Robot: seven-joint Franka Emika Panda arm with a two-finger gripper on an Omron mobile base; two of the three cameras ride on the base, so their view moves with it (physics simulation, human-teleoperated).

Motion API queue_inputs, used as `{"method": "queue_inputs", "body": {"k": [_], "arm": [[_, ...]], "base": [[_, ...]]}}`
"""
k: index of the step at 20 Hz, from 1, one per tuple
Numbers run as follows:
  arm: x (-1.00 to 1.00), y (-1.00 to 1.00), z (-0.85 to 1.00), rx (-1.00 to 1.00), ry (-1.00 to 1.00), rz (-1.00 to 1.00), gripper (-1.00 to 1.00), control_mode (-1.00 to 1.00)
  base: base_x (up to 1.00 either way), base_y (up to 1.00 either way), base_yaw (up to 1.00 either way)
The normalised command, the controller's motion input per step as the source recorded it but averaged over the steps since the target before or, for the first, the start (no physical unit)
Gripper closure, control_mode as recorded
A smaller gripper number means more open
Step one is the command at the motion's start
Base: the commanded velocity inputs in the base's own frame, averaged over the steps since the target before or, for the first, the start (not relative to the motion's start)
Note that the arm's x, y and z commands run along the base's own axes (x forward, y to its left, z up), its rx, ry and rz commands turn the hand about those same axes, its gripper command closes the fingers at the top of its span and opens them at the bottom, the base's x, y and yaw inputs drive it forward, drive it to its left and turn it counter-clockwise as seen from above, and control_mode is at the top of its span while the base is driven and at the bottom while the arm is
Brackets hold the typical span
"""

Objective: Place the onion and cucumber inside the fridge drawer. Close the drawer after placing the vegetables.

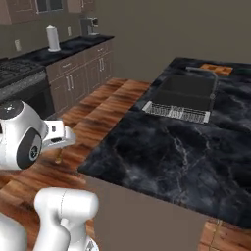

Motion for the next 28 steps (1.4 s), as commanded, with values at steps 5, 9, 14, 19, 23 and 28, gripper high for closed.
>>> {"method": "queue_inputs", "body": {"k": [5, 9, 14, 19, 23, 28], "arm": [[0.00, 0.00, 0.00, 0.00, 0.00, 0.00, 1.00, 1.00], [0.00, 0.00, 0.00, 0.00, 0.00, 0.00, 1.00, 1.00], [0.00, 0.00, 0.00, 0.00, 0.00, 0.00, 1.00, 1.00], [0.00, 0.00, 0.00, 0.00, 0.00, 0.00, 1.00, 1.00], [0.00, 0.00, 0.00, 0.00, 0.00, 0.00, 1.00, 1.00], [0.00, 0.00, 0.00, 0.00, 0.00, 0.00, 1.00, 1.00]], "base": [[-0.31, 0.00, -0.81], [-0.17, 0.00, -0.89], [-0.04, 0.00, -0.90], [0.01, 0.00, -0.85], [0.32, 0.22, -0.69], [0.70, 0.14, -0.55]]}}
